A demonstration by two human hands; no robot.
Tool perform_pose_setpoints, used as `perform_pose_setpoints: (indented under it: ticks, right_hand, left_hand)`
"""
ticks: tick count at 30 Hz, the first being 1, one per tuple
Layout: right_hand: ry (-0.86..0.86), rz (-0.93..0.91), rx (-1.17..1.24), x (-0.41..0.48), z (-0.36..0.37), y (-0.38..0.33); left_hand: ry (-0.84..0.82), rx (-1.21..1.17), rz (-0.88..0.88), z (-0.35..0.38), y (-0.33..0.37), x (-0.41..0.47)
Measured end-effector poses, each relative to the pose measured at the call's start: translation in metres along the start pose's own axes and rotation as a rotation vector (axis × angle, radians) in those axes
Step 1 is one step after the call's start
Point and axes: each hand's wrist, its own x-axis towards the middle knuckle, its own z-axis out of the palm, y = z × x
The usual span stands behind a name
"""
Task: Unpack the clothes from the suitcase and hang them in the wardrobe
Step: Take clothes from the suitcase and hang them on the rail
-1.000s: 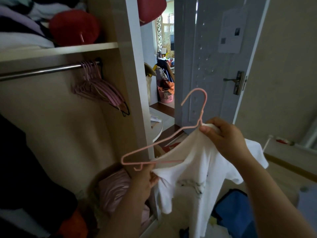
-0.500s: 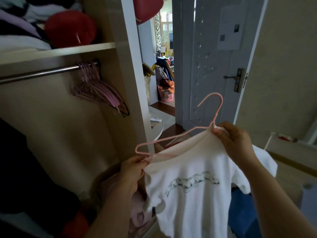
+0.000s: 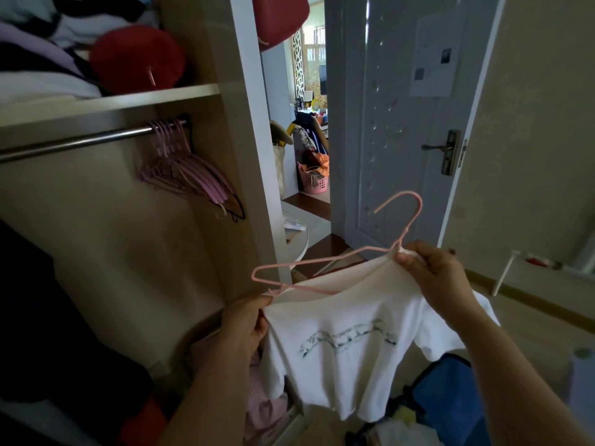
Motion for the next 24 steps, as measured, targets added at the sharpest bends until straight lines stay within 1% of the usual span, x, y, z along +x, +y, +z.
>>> perform_pose_setpoints:
  ticks: [5, 10, 14, 16, 18, 21, 24]
  right_hand:
    - [0.020, -0.018, 0.028, 0.002, -0.002, -0.002]
    - [-0.026, -0.092, -0.161, 0.004, -0.003, 0.003]
    - [0.083, -0.159, -0.235, 0.004, 0.000, 0.006]
    - [0.100, -0.196, -0.291, 0.005, 0.001, 0.006]
    - [0.070, -0.238, -0.300, 0.006, 0.003, 0.008]
    - [0.022, -0.250, -0.298, 0.004, 0.007, 0.011]
    - [-0.002, -0.309, -0.317, 0.001, 0.011, 0.012]
  left_hand:
    - [-0.033, 0.022, 0.015, 0.002, 0.002, -0.002]
    - [0.009, -0.001, 0.025, 0.002, 0.003, -0.002]
    - [0.012, 0.048, 0.066, 0.001, 0.004, -0.001]
    - [0.049, 0.063, 0.111, -0.002, 0.004, 0.003]
    - [0.087, 0.073, 0.171, -0.004, 0.004, 0.008]
    - [0.124, 0.072, 0.241, -0.007, 0.006, 0.012]
    - [0.178, 0.038, 0.272, -0.010, 0.004, 0.015]
